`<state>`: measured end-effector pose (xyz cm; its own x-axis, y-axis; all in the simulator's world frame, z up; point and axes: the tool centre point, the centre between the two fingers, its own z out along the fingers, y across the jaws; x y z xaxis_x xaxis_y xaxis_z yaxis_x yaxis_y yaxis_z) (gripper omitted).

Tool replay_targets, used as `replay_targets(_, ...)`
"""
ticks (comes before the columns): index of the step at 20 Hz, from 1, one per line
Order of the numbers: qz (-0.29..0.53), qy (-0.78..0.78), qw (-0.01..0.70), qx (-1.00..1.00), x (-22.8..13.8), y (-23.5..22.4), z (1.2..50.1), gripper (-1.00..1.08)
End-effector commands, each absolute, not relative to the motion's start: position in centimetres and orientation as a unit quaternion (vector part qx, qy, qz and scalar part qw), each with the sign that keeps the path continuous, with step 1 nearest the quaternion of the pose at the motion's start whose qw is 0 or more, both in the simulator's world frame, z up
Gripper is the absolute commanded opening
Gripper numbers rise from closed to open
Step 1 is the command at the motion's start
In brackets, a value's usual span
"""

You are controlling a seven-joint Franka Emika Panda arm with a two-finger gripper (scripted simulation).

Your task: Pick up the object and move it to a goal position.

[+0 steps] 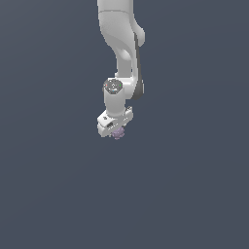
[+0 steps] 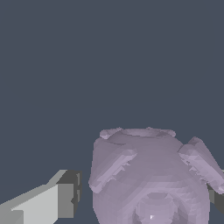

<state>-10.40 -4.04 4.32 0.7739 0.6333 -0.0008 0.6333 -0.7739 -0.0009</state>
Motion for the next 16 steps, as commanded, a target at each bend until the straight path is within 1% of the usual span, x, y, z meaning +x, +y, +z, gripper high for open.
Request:
replay_targets(1,0.000,-0.336,0.000,-0.942,-10.35,-4.05,3.96,1.00)
replay_targets(2,0.000,-0.336,0.000,-0.942,-10.34,-4.05,3.94,1.00)
replay_targets(3,0.000,-0.336,0.000,-0.942,-10.34,-4.05,3.94,-1.00)
replay_targets(16,-0.001,-0.336,-0.001,-0.942,-10.15,-4.31,4.19,-1.00)
